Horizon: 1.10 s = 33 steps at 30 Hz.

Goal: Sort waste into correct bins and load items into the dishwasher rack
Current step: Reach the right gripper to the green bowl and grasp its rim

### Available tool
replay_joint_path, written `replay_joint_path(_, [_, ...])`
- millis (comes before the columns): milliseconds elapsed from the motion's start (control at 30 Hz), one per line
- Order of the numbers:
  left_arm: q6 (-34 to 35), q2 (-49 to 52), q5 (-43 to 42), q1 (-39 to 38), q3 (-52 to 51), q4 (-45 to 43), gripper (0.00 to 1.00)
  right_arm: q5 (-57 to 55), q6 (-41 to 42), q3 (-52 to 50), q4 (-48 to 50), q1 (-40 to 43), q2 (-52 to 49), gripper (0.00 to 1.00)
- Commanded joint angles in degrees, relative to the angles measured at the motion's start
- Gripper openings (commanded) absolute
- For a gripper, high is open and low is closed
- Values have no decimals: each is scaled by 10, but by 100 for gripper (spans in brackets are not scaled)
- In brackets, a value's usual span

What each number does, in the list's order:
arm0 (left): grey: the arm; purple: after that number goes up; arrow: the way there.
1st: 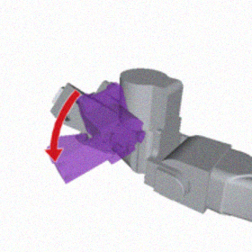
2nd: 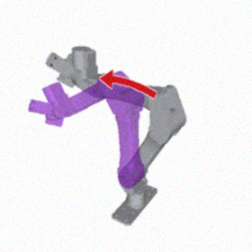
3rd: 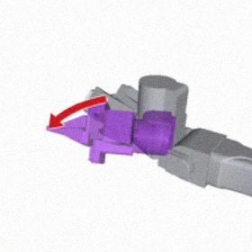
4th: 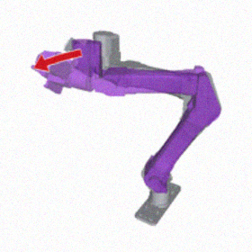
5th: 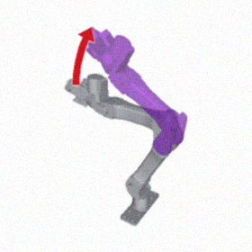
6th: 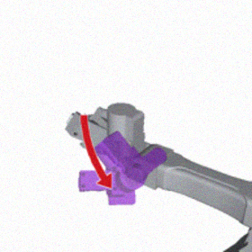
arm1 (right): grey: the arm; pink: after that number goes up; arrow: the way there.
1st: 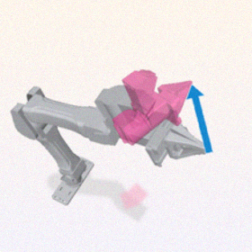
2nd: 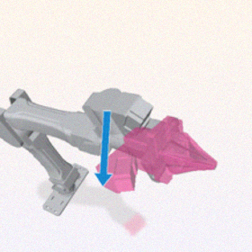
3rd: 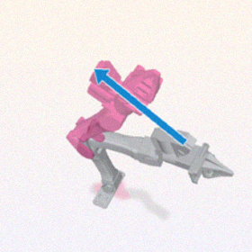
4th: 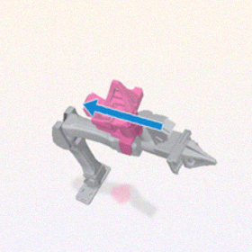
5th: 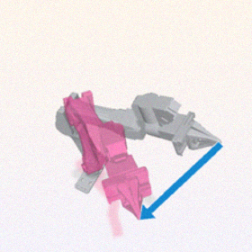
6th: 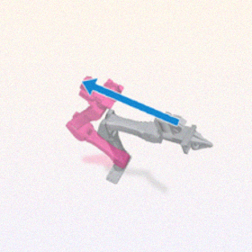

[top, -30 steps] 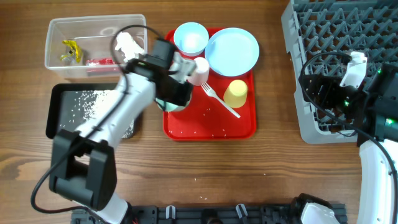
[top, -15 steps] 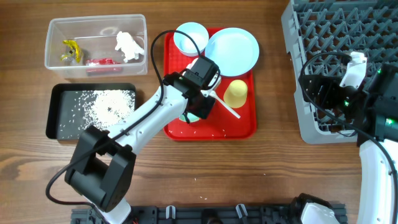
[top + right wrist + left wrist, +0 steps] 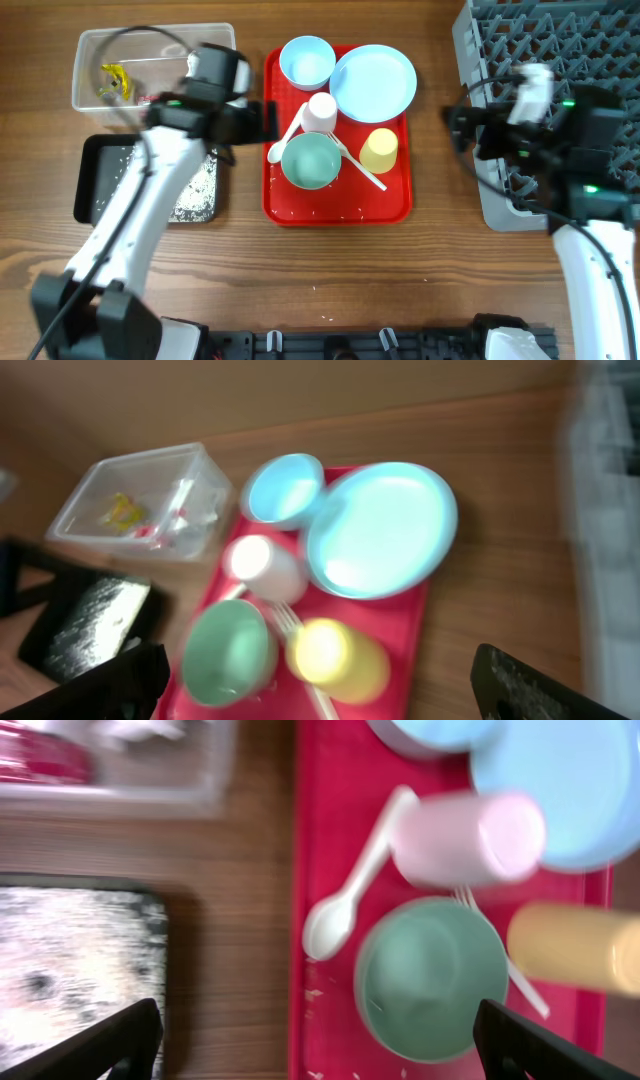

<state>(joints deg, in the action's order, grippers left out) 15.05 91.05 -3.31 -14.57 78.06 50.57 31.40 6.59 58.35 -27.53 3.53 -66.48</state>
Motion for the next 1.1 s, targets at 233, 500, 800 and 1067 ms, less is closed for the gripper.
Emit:
replay_joint_path(233, [19, -7, -7, 77, 6, 29, 100, -266, 116, 9, 48, -347, -157, 99])
replay_joint_path(500, [19, -7, -7, 77, 6, 29, 100, -278, 132, 9, 44, -359, -280, 75])
replay_joint_path(800, [17, -2, -7, 77, 6, 29, 100, -301, 115, 9, 84, -359, -345, 64])
replay_joint_path(1067, [17, 5, -7, 77, 6, 33, 100, -301, 99, 9, 96, -359, -369, 20])
